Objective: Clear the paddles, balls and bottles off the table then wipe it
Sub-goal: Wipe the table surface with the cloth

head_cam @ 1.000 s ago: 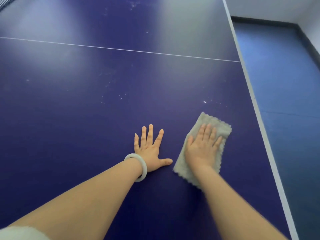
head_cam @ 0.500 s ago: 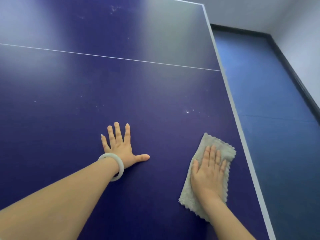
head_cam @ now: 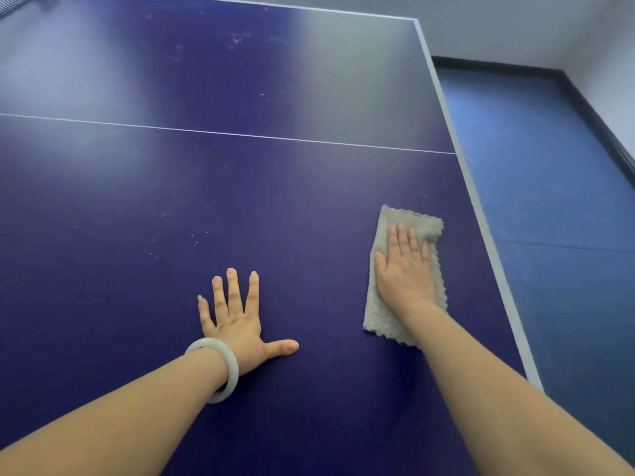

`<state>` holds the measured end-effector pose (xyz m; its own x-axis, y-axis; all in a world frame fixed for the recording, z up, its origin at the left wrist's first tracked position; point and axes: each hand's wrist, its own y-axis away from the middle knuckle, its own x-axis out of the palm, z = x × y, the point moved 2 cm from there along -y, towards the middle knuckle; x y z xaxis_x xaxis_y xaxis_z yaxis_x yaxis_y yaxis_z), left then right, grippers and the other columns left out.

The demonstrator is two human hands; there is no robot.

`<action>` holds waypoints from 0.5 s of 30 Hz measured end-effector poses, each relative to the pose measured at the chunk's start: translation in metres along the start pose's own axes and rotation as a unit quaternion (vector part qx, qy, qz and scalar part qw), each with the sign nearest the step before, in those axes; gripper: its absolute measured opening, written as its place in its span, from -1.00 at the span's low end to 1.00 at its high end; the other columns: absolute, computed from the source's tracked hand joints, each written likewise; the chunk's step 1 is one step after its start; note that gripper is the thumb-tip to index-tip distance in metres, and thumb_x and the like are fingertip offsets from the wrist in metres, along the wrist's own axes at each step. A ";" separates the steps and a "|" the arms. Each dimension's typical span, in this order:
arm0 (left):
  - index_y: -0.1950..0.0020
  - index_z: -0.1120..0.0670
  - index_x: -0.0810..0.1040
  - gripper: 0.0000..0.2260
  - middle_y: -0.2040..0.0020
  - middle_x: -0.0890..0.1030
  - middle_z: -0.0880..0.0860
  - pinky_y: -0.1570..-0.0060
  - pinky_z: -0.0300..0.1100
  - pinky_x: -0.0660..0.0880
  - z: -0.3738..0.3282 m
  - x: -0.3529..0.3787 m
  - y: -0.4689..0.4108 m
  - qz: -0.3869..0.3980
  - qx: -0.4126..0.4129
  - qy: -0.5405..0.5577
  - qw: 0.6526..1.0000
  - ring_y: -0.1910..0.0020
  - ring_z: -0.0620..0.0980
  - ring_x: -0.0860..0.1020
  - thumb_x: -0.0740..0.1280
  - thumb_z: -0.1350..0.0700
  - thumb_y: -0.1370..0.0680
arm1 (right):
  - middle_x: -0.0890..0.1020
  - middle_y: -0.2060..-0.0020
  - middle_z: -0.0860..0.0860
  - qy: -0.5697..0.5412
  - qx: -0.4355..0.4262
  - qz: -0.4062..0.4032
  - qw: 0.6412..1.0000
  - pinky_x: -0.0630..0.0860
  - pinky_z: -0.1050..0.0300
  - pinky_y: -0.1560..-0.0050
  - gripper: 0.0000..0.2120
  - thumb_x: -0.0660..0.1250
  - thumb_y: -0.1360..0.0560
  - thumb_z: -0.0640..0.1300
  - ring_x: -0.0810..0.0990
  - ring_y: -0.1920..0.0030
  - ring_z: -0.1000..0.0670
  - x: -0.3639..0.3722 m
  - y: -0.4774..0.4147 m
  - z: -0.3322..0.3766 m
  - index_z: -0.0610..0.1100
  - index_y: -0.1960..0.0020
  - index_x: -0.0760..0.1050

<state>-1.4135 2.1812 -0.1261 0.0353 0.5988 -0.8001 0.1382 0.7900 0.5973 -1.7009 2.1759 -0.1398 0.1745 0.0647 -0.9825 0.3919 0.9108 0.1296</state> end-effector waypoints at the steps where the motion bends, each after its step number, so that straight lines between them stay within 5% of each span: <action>1: -0.34 -0.06 -0.67 0.21 -0.37 -0.65 0.11 -0.46 0.24 -0.37 -0.001 -0.001 0.000 0.001 0.001 0.000 1.000 -0.43 0.20 -0.56 0.15 -0.63 -0.22 | -0.24 -0.59 0.00 0.004 -0.053 0.000 0.999 -0.30 -0.01 -0.56 -0.41 -0.24 -0.66 0.09 -0.29 -0.58 0.01 0.003 0.016 0.005 -0.11 -0.61 -0.26; 4: -0.35 -0.06 -0.66 0.21 -0.38 -0.65 0.11 -0.45 0.23 -0.37 -0.002 -0.002 0.001 0.000 0.001 0.000 1.000 -0.43 0.20 -0.55 0.15 -0.63 -0.23 | -0.23 -0.58 0.09 0.008 -0.096 0.007 0.995 -0.31 0.06 -0.56 -0.42 -0.22 -0.65 0.13 -0.30 -0.57 0.09 0.001 0.046 -0.027 -0.04 -0.61 -0.25; 8: -0.38 -0.05 -0.64 0.21 -0.43 -0.61 0.13 -0.44 0.22 -0.39 -0.003 -0.003 0.003 0.000 0.002 0.003 1.000 -0.43 0.19 -0.56 0.16 -0.62 -0.24 | -0.09 -0.61 -0.04 0.039 0.080 -0.010 0.996 -0.19 -0.04 -0.58 -0.38 -0.24 -0.63 0.11 -0.14 -0.60 0.01 -0.018 0.025 -0.098 -0.14 -0.62 -0.14; 11: -0.38 -0.06 -0.64 0.20 -0.43 -0.61 0.12 -0.43 0.22 -0.40 -0.002 -0.003 0.003 -0.001 0.001 0.005 1.000 -0.43 0.19 -0.56 0.17 -0.62 -0.24 | -0.13 -0.61 -0.05 -0.002 0.134 0.003 0.991 -0.22 -0.06 -0.57 -0.40 -0.18 -0.65 0.07 -0.17 -0.60 -0.01 -0.027 -0.007 -0.097 -0.15 -0.62 -0.17; 15: -0.35 -0.07 -0.65 0.20 -0.43 -0.61 0.11 -0.44 0.21 -0.39 -0.002 -0.003 0.004 -0.003 0.001 0.002 1.000 -0.43 0.18 -0.55 0.17 -0.62 -0.24 | -0.15 -0.61 -0.03 -0.014 0.037 0.010 0.999 -0.26 -0.02 -0.57 -0.42 -0.16 -0.67 0.06 -0.19 -0.59 0.00 -0.022 -0.030 -0.045 -0.12 -0.62 -0.18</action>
<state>-1.4154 2.1825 -0.1211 0.0306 0.5948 -0.8033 0.1405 0.7931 0.5927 -1.7570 2.1657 -0.1279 0.2075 0.0710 -0.9757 0.4536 0.8767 0.1602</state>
